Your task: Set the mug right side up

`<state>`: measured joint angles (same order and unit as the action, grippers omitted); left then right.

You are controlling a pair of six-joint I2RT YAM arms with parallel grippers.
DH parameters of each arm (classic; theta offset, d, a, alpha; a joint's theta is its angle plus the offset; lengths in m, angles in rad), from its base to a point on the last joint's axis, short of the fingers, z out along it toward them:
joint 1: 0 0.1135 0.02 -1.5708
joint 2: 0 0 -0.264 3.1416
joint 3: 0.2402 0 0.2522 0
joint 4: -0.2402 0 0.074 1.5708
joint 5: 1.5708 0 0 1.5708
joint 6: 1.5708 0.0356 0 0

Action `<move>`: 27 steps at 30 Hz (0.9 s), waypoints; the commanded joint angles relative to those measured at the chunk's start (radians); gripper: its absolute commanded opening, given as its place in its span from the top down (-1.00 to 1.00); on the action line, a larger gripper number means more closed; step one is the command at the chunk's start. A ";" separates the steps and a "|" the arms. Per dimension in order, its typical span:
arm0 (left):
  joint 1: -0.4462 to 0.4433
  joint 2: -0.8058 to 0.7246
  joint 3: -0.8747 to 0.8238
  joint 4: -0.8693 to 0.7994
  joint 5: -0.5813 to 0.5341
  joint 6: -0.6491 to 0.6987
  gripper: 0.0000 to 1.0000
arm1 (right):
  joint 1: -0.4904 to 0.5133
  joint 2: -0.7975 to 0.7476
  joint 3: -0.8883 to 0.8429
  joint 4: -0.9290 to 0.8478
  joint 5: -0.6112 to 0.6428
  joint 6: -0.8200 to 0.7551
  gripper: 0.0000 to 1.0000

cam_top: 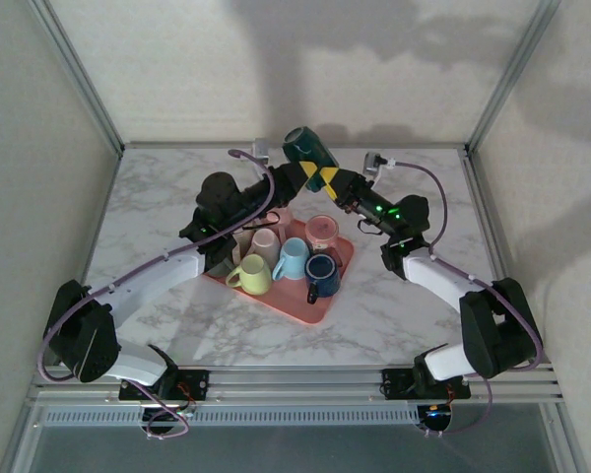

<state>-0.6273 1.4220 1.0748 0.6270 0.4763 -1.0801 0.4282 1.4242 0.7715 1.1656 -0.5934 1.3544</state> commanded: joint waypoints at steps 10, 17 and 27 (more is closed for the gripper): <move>0.023 -0.017 -0.041 0.232 0.037 -0.094 0.07 | -0.001 -0.091 0.058 -0.140 -0.008 -0.275 1.00; 0.052 -0.121 -0.021 -0.082 0.062 0.136 -0.78 | -0.048 -0.170 0.196 -0.568 -0.042 -0.539 1.00; 0.164 -0.241 -0.001 -0.518 0.126 0.511 -0.81 | -0.141 -0.127 0.524 -1.343 0.050 -0.925 1.00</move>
<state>-0.4679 1.2060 1.0367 0.2905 0.5705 -0.7696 0.3023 1.2987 1.1843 0.0341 -0.5900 0.6144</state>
